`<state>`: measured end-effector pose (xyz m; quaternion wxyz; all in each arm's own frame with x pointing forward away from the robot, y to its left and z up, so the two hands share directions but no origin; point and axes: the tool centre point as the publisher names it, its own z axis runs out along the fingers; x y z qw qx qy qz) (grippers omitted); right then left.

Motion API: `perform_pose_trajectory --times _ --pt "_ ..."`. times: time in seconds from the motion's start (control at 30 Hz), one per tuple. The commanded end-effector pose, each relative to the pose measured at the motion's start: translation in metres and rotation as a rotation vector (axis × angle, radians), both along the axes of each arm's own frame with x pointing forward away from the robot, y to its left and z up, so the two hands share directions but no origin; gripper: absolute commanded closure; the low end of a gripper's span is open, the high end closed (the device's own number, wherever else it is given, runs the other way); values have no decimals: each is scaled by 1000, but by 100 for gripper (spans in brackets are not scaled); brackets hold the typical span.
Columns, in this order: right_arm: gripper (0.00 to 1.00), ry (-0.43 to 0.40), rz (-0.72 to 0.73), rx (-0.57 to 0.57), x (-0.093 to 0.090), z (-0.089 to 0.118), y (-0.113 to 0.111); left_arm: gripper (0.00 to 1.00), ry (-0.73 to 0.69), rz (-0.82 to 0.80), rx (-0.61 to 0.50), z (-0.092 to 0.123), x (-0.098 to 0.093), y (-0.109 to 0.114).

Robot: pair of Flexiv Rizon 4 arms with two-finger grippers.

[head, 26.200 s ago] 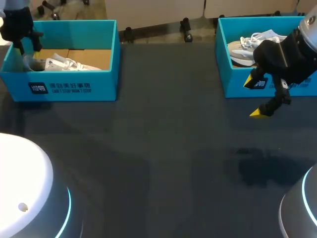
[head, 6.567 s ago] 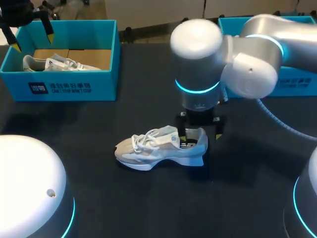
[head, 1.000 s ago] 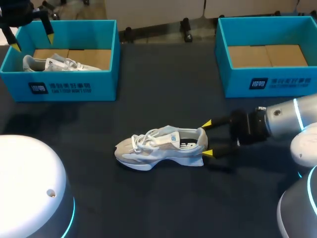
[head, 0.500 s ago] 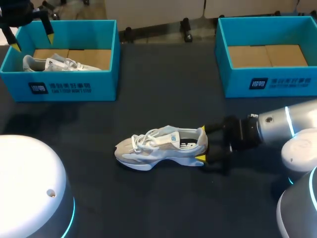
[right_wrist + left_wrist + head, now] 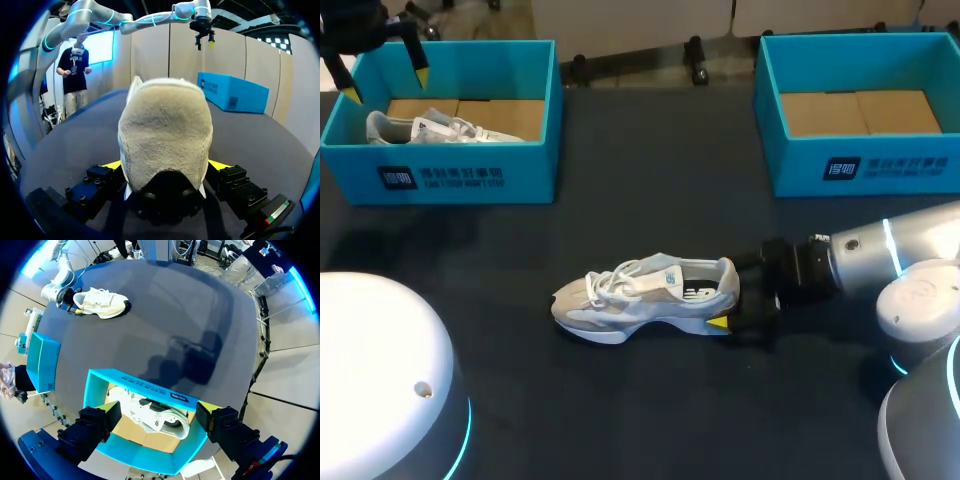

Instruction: Take the shoe out of the shoebox, open the shoe tongue, remove and reinsert the insole, then place the shoe into the shoebox

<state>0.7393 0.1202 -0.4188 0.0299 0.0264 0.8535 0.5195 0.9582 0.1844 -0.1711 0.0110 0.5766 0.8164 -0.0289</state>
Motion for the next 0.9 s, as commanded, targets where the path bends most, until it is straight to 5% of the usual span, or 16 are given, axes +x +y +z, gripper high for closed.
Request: perform_pose_trajectory --times 0.03,0.23,0.4,0.5,0.9 --pt "0 6 8 -1 5 -6 6 0 -4 0 2 0 -1 0" --pt "2 11 19 5 8 -9 11 0 -4 0 2 0 -1 0" --pt "58 11 21 8 8 -14 12 0 -4 0 2 0 -1 0" --pt "100 11 16 8 6 -14 13 0 -4 0 2 0 -1 0" --pt "100 12 3 2 3 -14 12 0 -4 0 2 0 -1 0"
